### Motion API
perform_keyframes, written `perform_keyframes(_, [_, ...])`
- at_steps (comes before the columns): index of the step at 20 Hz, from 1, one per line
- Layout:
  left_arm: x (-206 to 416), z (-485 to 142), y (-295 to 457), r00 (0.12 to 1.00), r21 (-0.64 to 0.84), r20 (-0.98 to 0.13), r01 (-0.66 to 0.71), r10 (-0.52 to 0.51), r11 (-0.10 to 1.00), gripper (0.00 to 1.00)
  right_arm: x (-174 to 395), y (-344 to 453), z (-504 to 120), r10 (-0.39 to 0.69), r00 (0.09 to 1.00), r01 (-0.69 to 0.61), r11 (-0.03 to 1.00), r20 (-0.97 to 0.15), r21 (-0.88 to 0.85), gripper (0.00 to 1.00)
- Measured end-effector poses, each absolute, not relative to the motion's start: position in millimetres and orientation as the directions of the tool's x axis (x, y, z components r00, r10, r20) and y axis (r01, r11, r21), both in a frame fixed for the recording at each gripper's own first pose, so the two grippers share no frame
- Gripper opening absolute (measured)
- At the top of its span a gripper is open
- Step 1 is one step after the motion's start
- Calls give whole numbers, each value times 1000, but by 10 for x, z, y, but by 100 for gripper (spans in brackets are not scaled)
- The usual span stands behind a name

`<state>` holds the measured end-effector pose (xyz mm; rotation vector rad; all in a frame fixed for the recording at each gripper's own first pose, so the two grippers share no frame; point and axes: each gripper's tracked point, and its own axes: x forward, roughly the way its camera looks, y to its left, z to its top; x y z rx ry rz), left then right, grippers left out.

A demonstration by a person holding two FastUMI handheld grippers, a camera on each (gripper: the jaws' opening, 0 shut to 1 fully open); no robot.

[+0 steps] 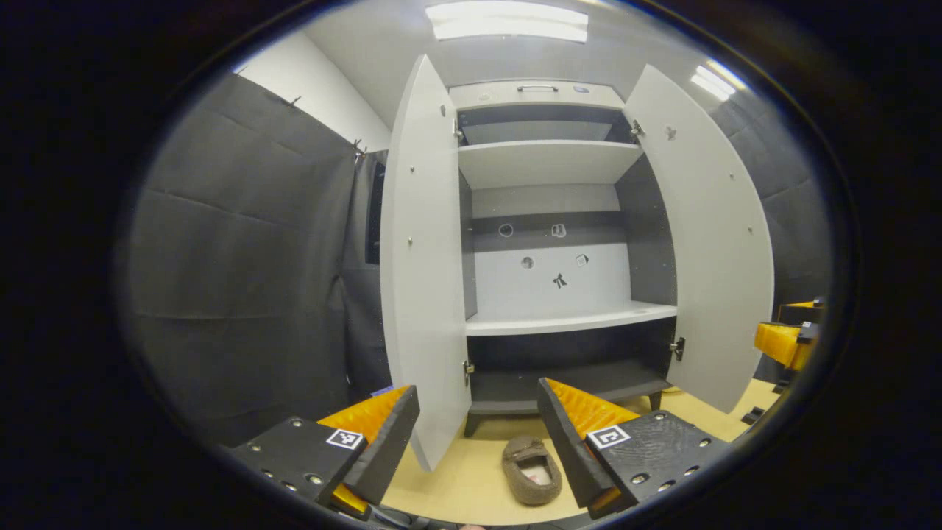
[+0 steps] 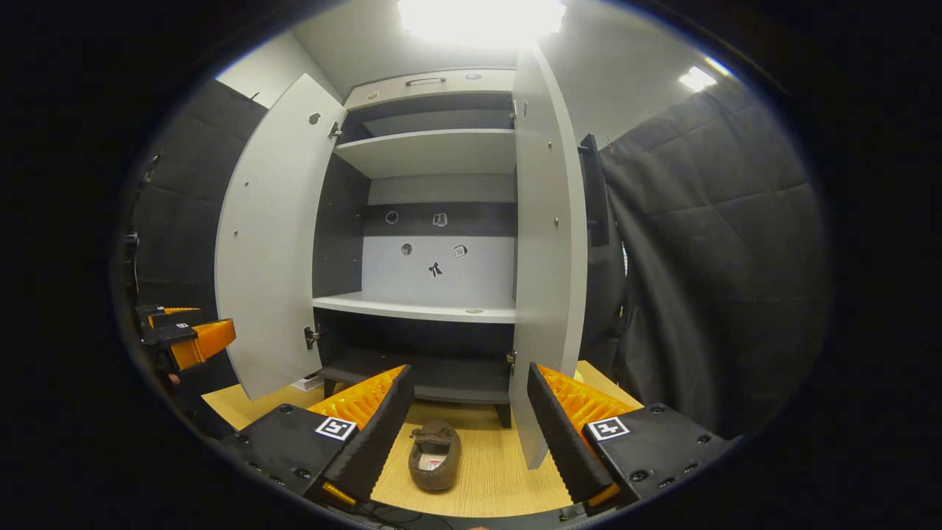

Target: Grab one shoe with the right hand and put it into the shoe cabinet, grab the other shoe with the left hand and put it into the shoe cabinet; then close the right door with the right hand and the left door with the left hand.

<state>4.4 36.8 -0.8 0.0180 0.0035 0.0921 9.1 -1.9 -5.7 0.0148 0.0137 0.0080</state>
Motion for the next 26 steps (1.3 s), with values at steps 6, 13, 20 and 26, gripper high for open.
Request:
perform_keyframes(6, [111, 13, 303, 994, 30, -2, -109, 110, 994, 94, 228, 13, -224, 56, 997, -56, 998, -46, 1, 98])
perform_keyframes(13, [115, -71, 179, 986, 48, -28, -162, 164, 986, 94, 470, 240, -581, 165, 978, -164, 986, -125, 21, 98])
perform_keyframes(20, [247, -86, 182, 988, 80, -23, -149, 152, 986, 99, 790, 529, -1161, 220, 930, -215, 975, -294, 53, 98])
perform_keyframes(26, [490, -179, 310, 988, 64, -44, -145, 148, 987, 94, 1030, 764, -1636, 249, 867, -235, 968, -432, 85, 98])
